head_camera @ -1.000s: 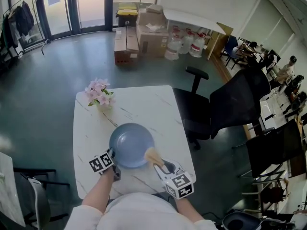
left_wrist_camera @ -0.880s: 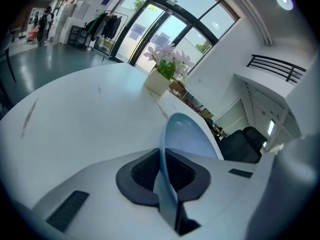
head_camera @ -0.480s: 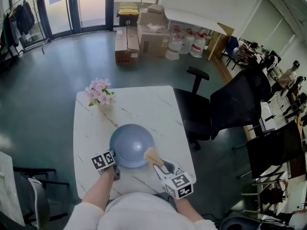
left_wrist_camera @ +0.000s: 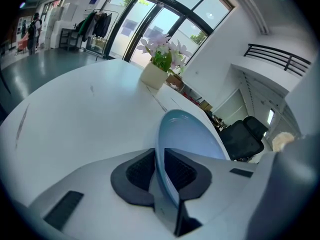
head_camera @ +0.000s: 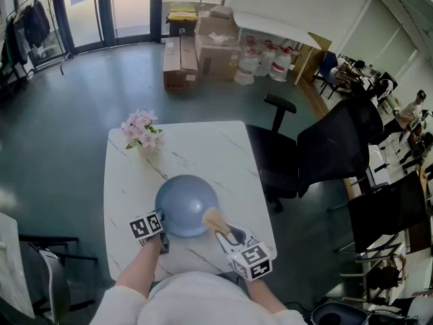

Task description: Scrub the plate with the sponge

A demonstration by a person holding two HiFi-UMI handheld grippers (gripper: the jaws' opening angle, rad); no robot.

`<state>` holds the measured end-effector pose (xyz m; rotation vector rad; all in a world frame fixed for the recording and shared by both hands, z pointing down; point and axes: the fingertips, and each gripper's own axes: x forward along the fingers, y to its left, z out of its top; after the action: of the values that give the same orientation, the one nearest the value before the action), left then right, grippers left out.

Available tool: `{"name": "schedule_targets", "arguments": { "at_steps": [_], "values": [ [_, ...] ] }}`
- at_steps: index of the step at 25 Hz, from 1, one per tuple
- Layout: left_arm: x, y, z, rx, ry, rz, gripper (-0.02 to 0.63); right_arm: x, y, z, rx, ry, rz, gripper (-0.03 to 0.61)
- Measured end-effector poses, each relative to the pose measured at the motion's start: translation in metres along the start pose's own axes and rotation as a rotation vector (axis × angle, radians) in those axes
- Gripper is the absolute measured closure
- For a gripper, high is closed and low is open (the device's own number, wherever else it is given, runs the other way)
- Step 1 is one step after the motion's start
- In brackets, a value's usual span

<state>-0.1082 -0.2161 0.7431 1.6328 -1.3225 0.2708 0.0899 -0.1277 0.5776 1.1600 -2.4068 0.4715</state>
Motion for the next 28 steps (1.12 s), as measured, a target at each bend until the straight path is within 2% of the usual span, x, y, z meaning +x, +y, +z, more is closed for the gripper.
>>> {"name": "schedule_targets", "arguments": {
  "at_steps": [1, 4, 12, 18, 21, 24, 28],
  "values": [
    [0.000, -0.001, 0.000, 0.002, 0.001, -0.004, 0.560, 0.000, 0.000, 0.000, 0.000, -0.001, 0.000, 0.459],
    [0.000, -0.001, -0.001, 0.000, 0.001, -0.015, 0.485, 0.000, 0.001, 0.000, -0.001, -0.003, 0.001, 0.458],
    [-0.014, 0.004, 0.005, 0.007, -0.033, -0.016, 0.462, 0.001, 0.005, 0.002, -0.006, -0.013, 0.011, 0.459],
    [-0.034, 0.002, 0.022, 0.044, -0.107, -0.025, 0.462, 0.000, 0.010, 0.007, -0.009, -0.024, 0.018, 0.459],
    [-0.044, -0.008, 0.032, 0.070, -0.143, -0.073, 0.470, 0.001, 0.013, 0.009, -0.015, -0.028, 0.018, 0.459],
    [-0.055, -0.023, 0.040, 0.116, -0.177, -0.133, 0.526, 0.003, 0.015, 0.012, -0.018, -0.037, 0.018, 0.459],
    [-0.073, -0.048, 0.049, 0.184, -0.225, -0.204, 0.551, 0.004, 0.018, 0.017, -0.010, -0.053, 0.022, 0.459]
  ]
}}
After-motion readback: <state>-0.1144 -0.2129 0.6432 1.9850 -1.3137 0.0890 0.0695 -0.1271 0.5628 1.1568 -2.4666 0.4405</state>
